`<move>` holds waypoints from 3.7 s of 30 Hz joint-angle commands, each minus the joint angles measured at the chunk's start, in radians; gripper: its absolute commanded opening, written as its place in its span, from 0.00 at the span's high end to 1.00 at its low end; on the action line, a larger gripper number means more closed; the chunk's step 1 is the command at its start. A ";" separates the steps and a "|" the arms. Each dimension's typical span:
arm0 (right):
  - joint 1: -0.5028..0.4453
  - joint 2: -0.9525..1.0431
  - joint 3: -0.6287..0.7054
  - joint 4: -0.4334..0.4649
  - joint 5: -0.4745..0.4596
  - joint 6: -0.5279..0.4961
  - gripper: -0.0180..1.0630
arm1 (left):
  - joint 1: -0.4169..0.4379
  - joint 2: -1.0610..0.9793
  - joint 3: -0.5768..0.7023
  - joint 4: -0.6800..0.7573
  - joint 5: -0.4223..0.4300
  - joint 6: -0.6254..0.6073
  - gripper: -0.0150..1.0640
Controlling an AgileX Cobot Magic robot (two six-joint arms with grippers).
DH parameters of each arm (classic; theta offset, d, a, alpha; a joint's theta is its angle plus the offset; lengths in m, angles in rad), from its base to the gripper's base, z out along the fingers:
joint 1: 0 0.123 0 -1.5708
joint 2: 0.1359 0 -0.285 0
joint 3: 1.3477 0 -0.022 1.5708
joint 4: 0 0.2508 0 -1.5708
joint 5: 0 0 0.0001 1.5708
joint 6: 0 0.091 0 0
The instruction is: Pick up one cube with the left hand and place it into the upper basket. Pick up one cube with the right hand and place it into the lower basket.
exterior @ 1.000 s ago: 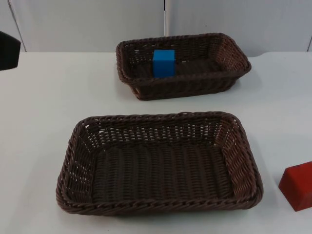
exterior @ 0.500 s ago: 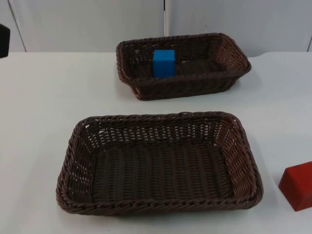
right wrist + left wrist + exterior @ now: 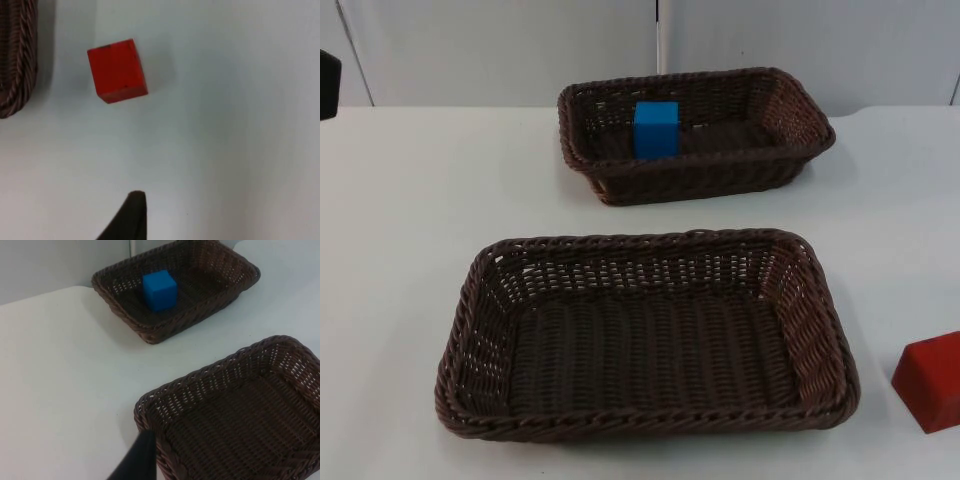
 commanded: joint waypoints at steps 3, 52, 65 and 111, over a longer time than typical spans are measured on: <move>-0.004 0.082 -0.005 0.016 -0.026 -0.008 0.01 | -0.002 -0.004 0.004 0.001 -0.003 -0.007 0.09; 0.277 0.849 -0.007 -0.072 -0.806 0.132 0.01 | -0.002 -0.004 0.004 -0.010 -0.006 -0.007 0.09; 0.277 1.012 -0.007 -0.065 -0.960 0.134 0.01 | -0.002 -0.004 0.004 -0.010 -0.006 -0.007 0.09; 0.277 0.485 -0.007 -0.051 -0.714 0.119 0.99 | -0.002 -0.004 0.004 0.009 -0.006 -0.007 0.09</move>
